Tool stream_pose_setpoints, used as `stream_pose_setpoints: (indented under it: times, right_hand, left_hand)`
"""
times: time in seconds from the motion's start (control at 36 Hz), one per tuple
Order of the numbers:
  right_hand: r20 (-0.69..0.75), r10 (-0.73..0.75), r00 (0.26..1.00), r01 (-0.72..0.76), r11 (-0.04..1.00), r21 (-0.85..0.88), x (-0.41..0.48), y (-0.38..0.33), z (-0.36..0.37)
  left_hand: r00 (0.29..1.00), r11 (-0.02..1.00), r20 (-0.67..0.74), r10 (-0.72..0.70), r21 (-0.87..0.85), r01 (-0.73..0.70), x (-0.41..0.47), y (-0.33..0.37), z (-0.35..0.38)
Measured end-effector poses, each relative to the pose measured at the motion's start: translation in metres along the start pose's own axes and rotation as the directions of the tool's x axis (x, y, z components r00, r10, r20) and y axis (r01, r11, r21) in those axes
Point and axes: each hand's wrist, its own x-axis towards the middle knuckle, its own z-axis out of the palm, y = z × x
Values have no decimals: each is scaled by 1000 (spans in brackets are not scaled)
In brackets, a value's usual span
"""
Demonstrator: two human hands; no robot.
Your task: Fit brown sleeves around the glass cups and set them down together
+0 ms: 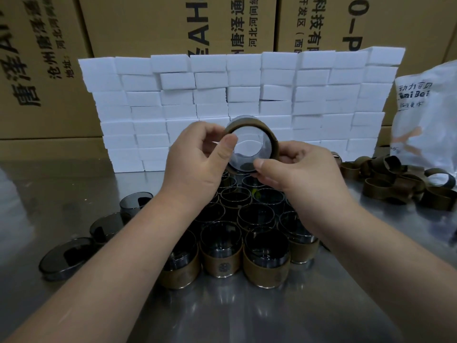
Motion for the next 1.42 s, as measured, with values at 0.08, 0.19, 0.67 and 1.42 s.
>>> stream_pose_setpoints:
  times: [0.08, 0.19, 0.67, 1.42]
  right_hand:
    - [32, -15, 999, 15, 1000, -9, 1, 0, 4]
    - [56, 9, 998, -7, 999, -41, 1, -1, 3]
    - [-154, 230, 961, -191, 954, 232, 3, -12, -2]
    - [-174, -151, 973, 148, 989, -30, -12, 0, 10]
  left_hand:
    - [994, 994, 61, -87, -66, 91, 0, 1, 2]
    - [967, 954, 161, -196, -195, 226, -2, 9, 7]
    - [899, 683, 384, -213, -599, 418, -26, 25, 39]
    - [852, 562, 305, -426, -648, 514, -24, 37, 41]
